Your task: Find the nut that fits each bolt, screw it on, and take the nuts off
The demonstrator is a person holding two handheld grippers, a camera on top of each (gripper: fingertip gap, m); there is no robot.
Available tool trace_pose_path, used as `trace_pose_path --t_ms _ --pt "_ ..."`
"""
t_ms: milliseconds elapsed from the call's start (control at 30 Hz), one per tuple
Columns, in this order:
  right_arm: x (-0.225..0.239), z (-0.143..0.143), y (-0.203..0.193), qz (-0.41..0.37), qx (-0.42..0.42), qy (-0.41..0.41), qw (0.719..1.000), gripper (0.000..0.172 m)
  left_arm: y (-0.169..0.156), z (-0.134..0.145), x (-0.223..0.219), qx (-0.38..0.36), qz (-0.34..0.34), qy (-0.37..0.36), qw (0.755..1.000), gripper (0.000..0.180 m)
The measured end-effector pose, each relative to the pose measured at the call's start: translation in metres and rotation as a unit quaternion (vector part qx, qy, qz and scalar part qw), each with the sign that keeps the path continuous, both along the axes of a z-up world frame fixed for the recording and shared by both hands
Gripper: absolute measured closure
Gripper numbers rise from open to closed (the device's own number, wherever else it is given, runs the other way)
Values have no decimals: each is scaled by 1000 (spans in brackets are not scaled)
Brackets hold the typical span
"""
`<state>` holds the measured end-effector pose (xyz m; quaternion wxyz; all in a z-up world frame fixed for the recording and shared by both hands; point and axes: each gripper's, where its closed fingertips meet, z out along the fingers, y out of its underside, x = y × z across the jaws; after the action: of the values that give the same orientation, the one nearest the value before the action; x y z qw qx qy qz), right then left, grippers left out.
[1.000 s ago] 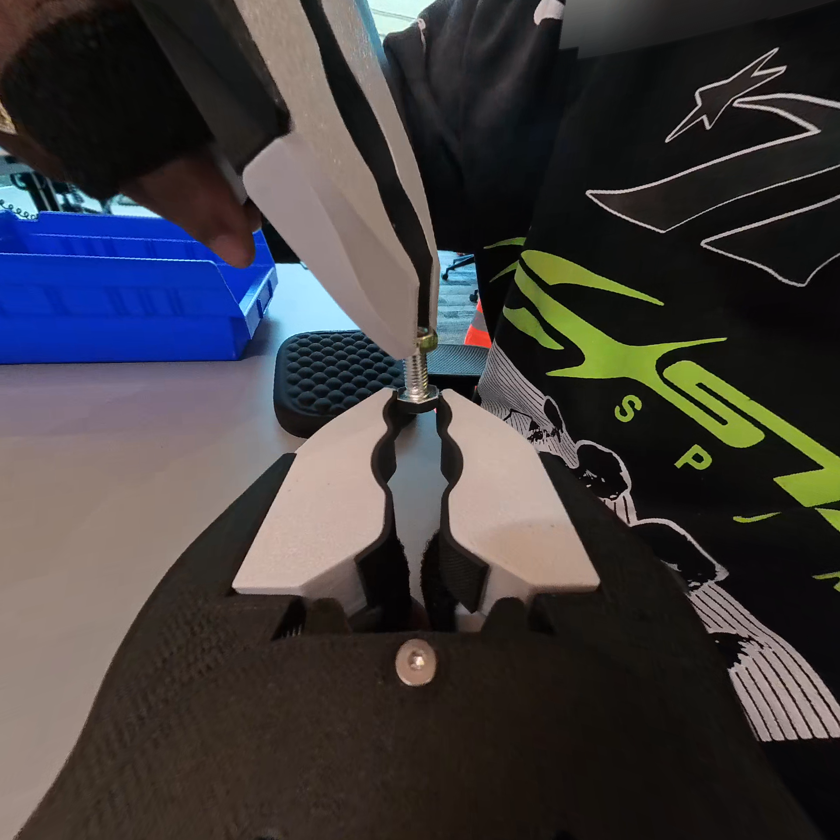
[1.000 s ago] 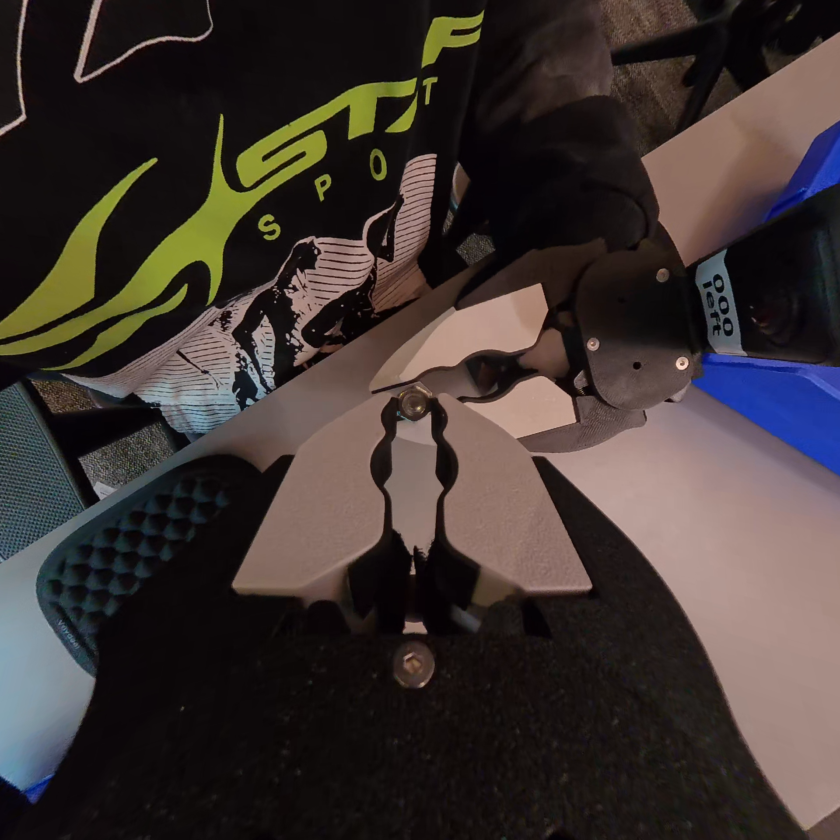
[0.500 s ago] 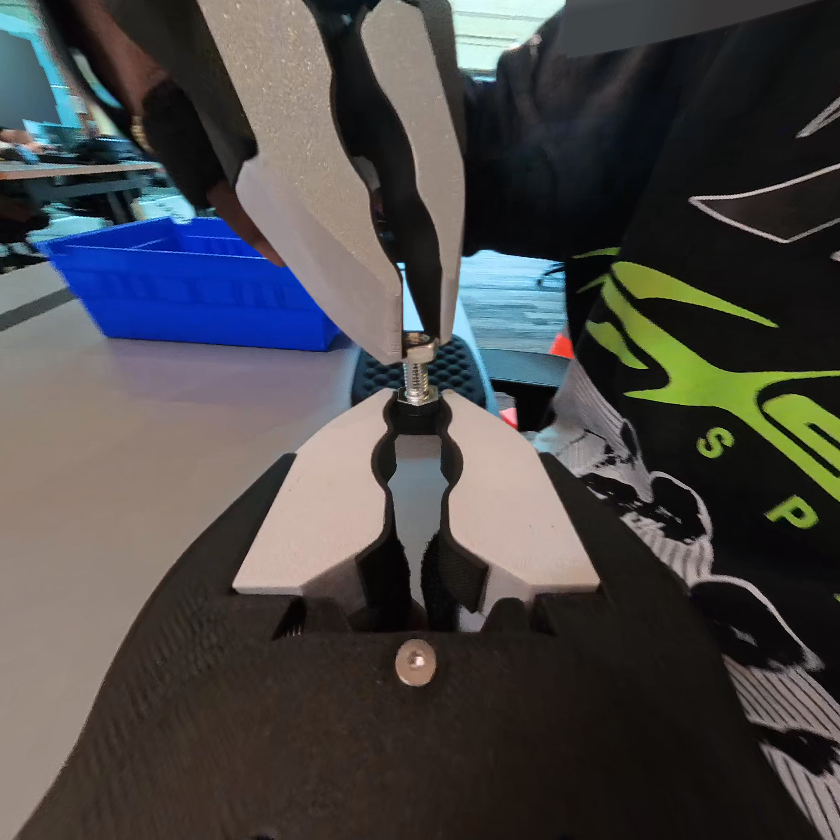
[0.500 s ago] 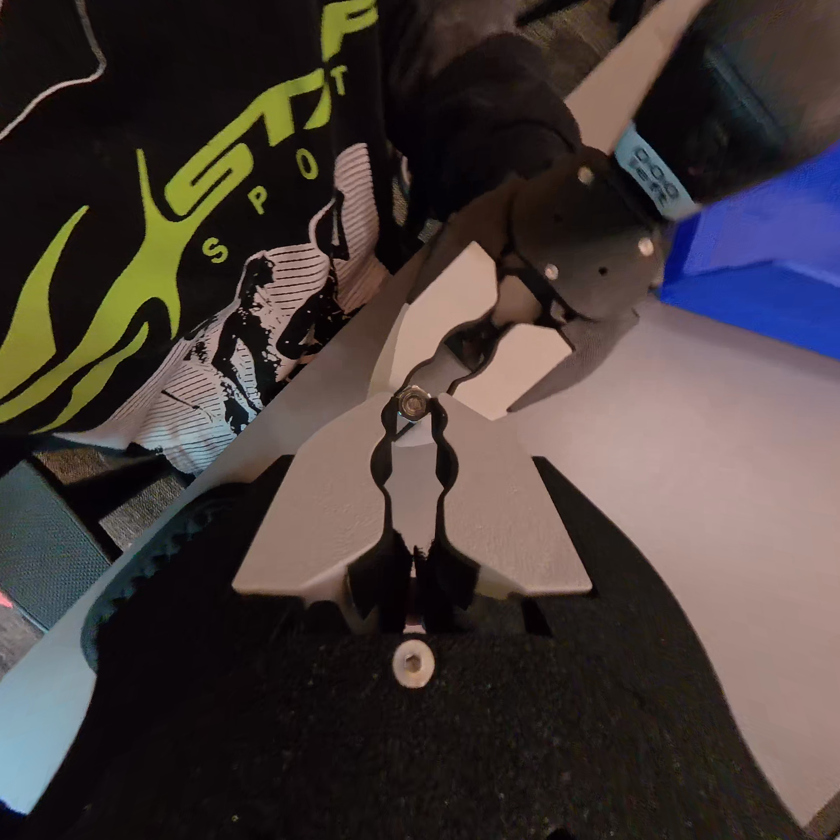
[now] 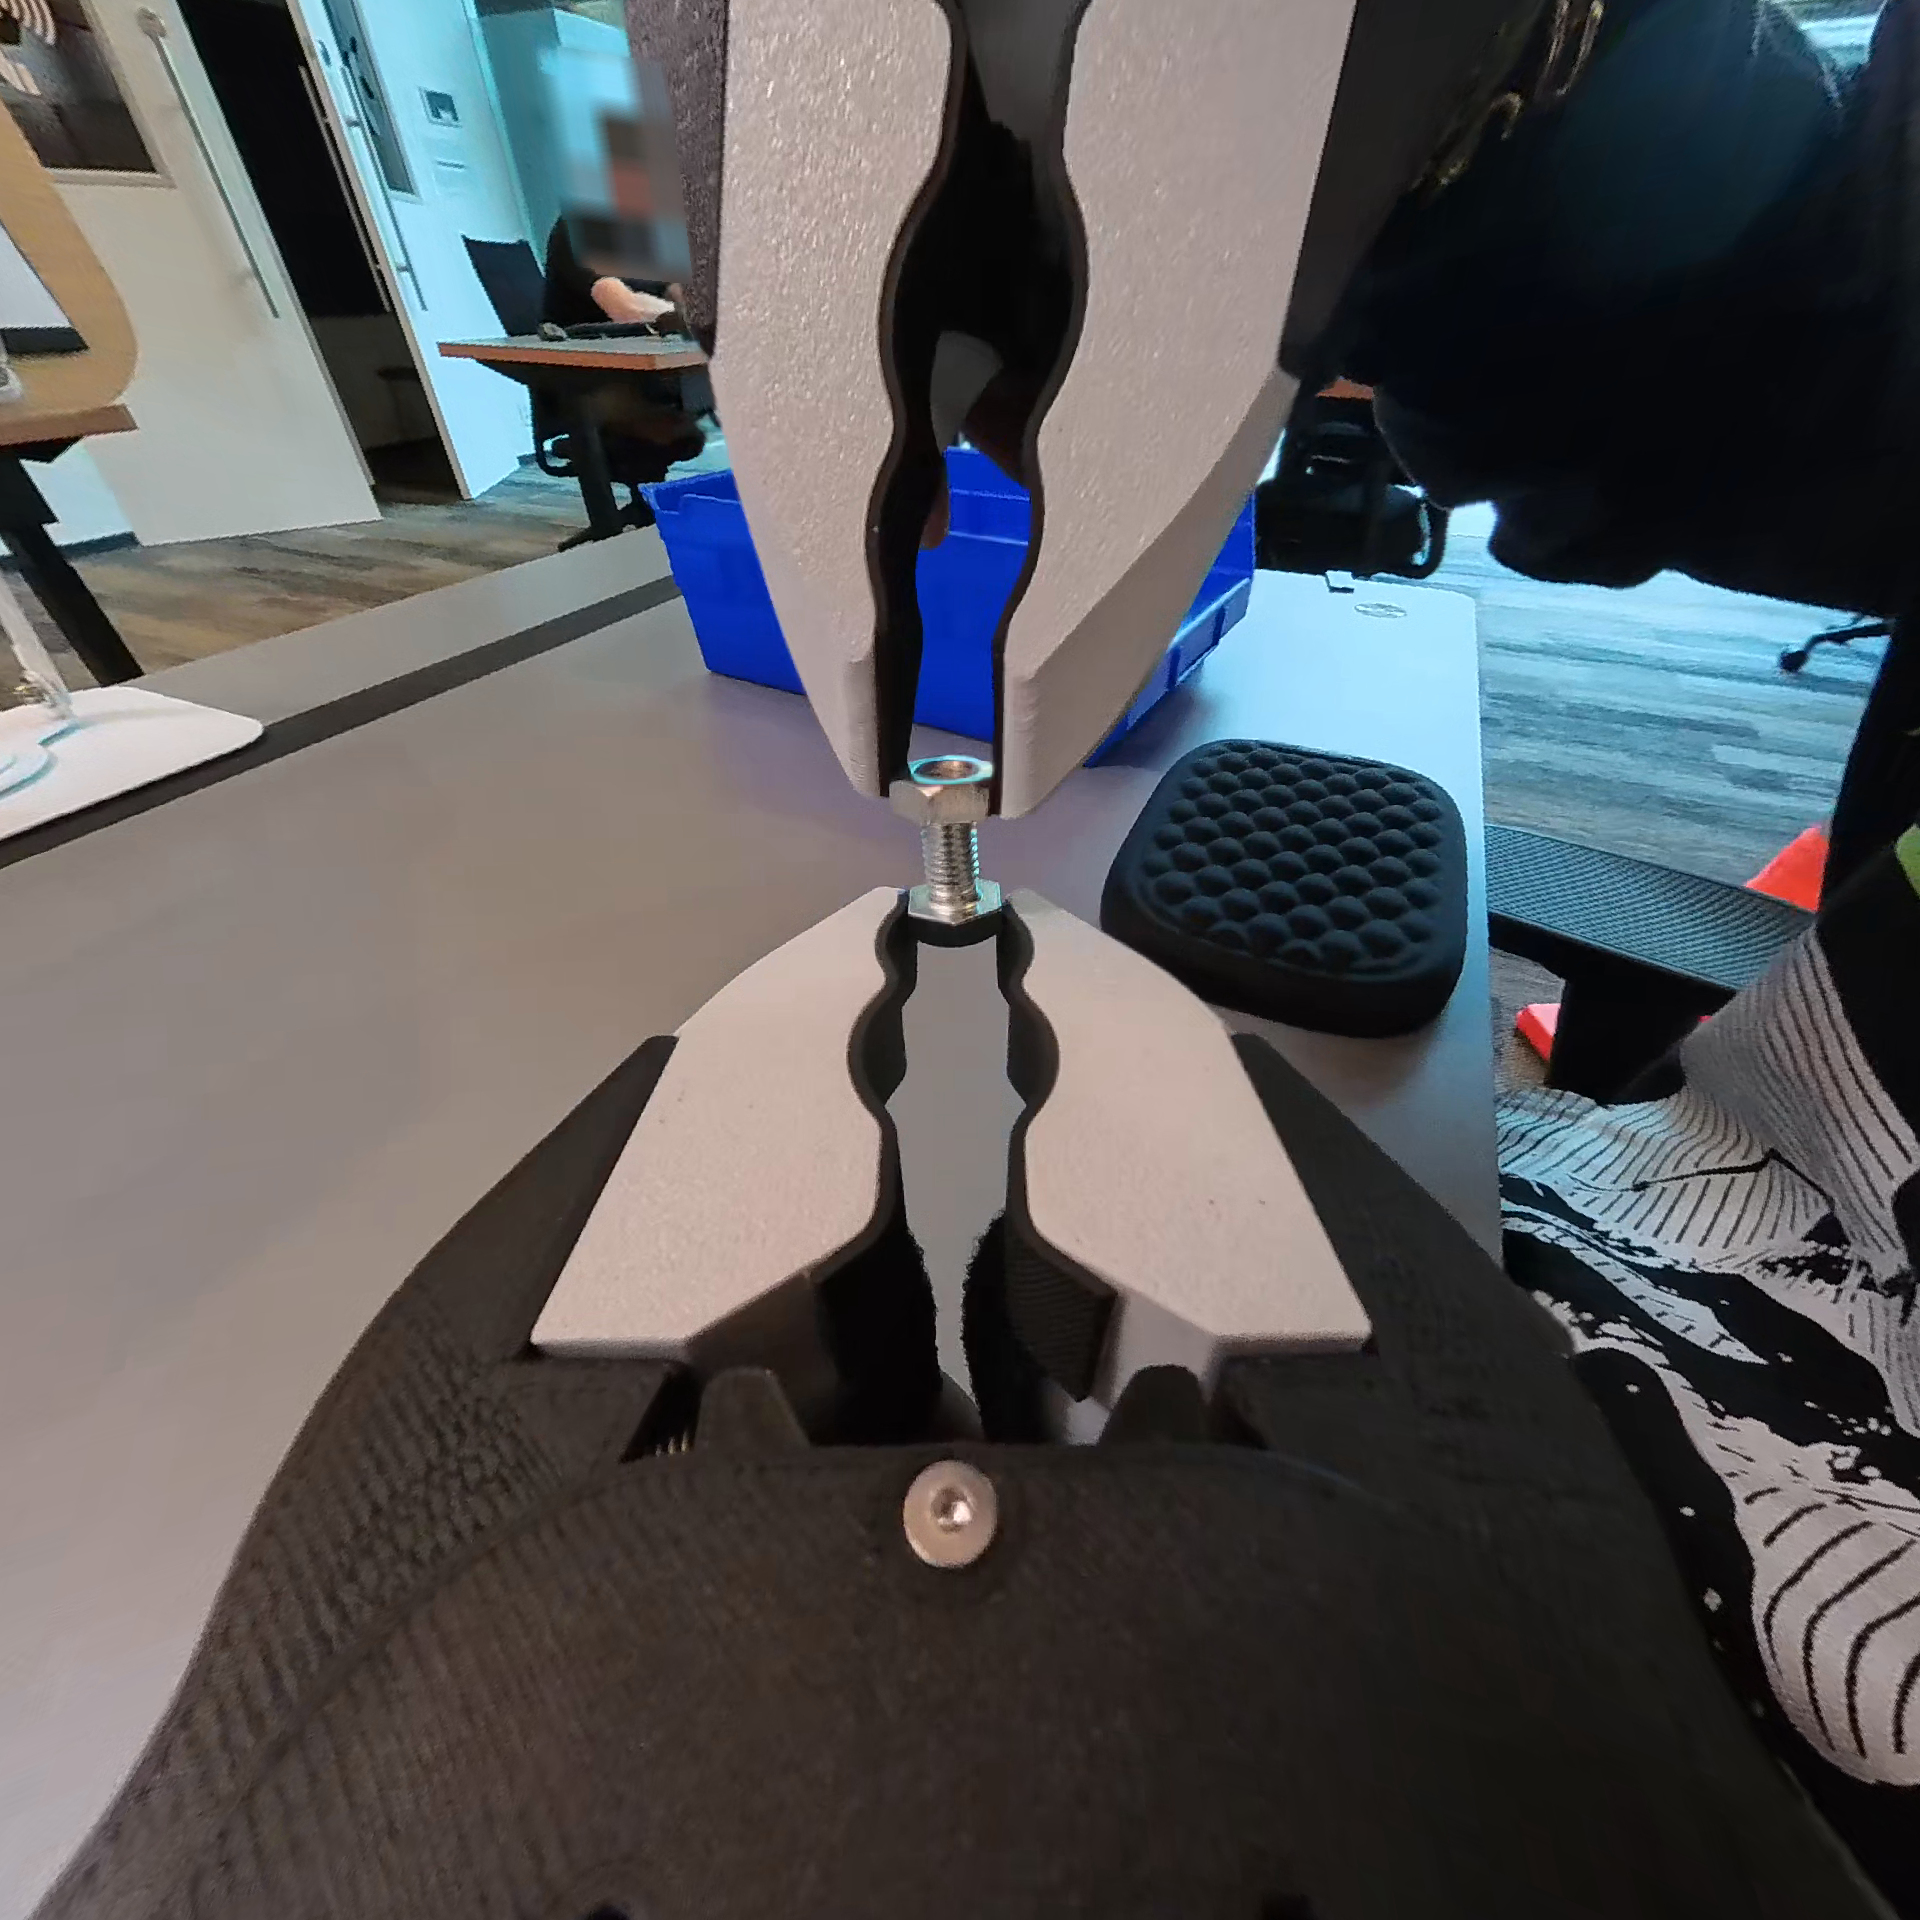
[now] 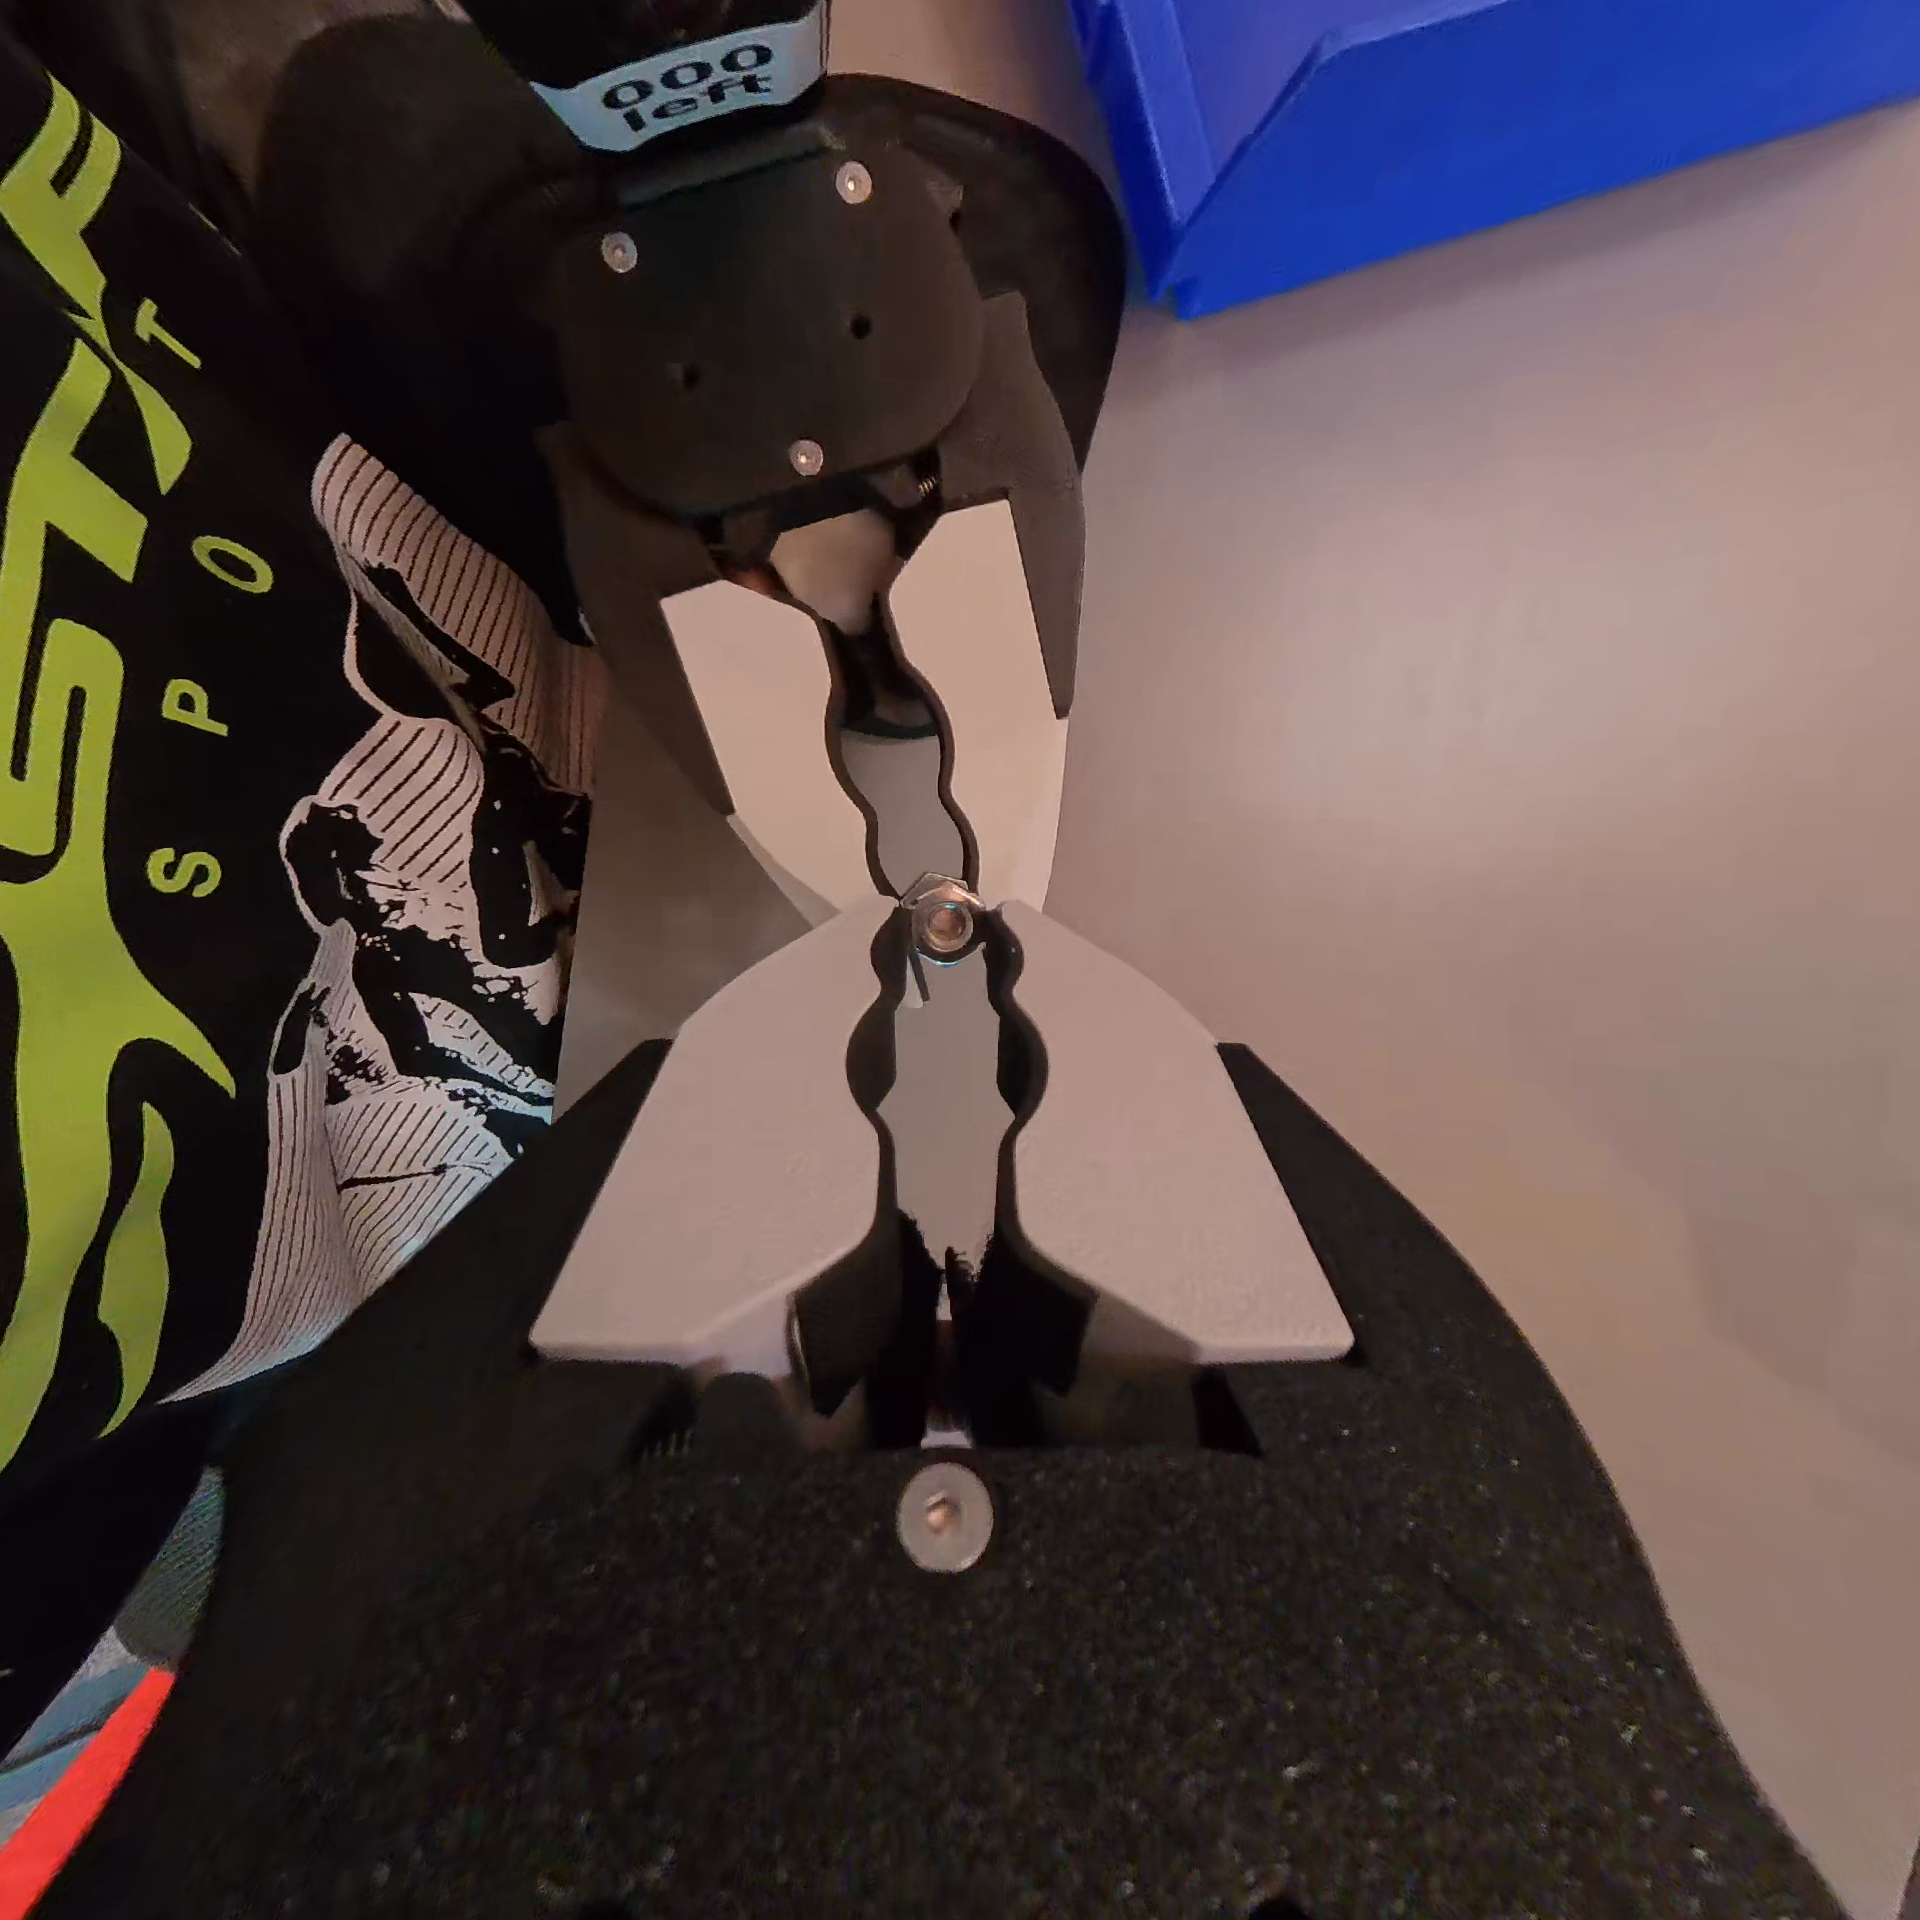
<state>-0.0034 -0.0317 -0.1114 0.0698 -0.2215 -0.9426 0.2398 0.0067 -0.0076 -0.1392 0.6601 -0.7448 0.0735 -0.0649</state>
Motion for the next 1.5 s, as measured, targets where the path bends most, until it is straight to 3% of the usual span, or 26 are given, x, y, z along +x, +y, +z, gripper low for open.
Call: trace_pose_path --t_ms 133,267,400,500,1033,1167,1233,1400,1500 --pt "0 8 -2 -12 -42 17 999 132 -1 2 1 6 -16 -14 1000 166" --pt "-3 17 -9 -54 -170 72 981 117 -3 4 0 13 -29 -26 999 166" --pt "-13 24 -15 -119 -356 164 912 109 -3 5 -2 21 -30 -30 999 166" --pt "-17 23 -17 -148 -422 208 870 107 -4 6 -4 27 -27 -32 999 166" --pt "-2 10 -16 -180 -450 213 848 123 -3 4 -9 23 -13 -40 999 166" --pt "8 11 -10 -181 -454 218 845 141 -3 4 -11 24 -12 -46 999 166" --pt "6 11 -4 -194 -455 228 839 140 -3 4 -10 23 -12 -45 999 166" --pt "-9 10 -12 -196 -457 232 836 110 -2 2 -9 18 -13 -36 999 166" --pt "-15 9 -20 -186 -451 234 841 108 -2 2 -8 16 -12 -34 999 166"
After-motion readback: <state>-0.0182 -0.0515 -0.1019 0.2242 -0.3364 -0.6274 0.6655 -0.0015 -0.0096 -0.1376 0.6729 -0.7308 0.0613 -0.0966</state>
